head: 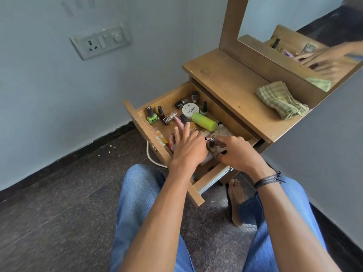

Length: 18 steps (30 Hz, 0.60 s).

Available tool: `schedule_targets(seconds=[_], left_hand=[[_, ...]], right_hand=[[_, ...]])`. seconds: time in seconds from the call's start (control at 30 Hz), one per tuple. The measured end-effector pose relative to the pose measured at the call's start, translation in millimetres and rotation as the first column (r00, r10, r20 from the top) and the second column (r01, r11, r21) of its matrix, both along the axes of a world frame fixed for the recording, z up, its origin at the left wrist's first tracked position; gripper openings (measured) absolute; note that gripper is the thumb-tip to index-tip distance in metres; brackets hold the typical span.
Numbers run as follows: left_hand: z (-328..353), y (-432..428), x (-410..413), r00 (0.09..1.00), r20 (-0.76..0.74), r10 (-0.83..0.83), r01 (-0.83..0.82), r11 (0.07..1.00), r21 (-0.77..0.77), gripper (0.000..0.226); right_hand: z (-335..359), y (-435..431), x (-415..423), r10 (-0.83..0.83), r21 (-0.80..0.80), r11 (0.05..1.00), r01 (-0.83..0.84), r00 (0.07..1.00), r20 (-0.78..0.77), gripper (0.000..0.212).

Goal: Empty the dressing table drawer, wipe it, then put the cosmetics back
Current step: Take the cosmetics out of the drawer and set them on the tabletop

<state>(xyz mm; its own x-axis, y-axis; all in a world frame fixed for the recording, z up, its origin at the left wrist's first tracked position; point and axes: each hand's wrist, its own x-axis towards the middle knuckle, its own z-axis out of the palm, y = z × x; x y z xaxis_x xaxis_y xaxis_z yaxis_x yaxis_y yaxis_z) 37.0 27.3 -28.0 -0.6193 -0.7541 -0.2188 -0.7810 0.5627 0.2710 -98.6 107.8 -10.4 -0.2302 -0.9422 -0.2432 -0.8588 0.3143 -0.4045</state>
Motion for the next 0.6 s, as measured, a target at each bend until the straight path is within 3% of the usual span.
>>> schedule_targets(seconds=[0.1, 0.23, 0.37, 0.5, 0.6], left_hand=[[1.0, -0.4, -0.8, 1.000, -0.010, -0.001, 0.002, 0.999, 0.050, 0.069], [-1.5, -1.6, -1.4, 1.000, 0.007, -0.012, 0.012, 0.999, 0.042, 0.072], [-5.1, -1.0, -4.7, 1.000, 0.013, 0.016, -0.017, 0.999, 0.049, 0.068], [-15.6, 0.3, -13.2, 0.997, -0.017, 0.070, -0.070, 0.997, 0.033, 0.052], [-18.1, 0.3, -15.5, 0.996, -0.015, 0.086, -0.085, 0.995, 0.052, 0.048]], right_hand=[[3.2, 2.0, -8.2, -0.057, -0.114, 0.992, 0.061, 0.998, 0.042, 0.059], [-3.8, 1.2, -14.0, -0.214, -0.254, 0.946, 0.199, 0.976, -0.030, 0.040], [-19.8, -4.0, -5.4, -0.213, -0.190, 0.964, 0.184, 0.967, -0.143, 0.037], [-25.2, -6.8, 0.3, -0.198, -0.129, 0.977, 0.172, 0.954, -0.223, 0.051], [-26.5, -5.5, 0.8, -0.205, -0.150, 0.973, 0.175, 0.953, -0.221, 0.052]])
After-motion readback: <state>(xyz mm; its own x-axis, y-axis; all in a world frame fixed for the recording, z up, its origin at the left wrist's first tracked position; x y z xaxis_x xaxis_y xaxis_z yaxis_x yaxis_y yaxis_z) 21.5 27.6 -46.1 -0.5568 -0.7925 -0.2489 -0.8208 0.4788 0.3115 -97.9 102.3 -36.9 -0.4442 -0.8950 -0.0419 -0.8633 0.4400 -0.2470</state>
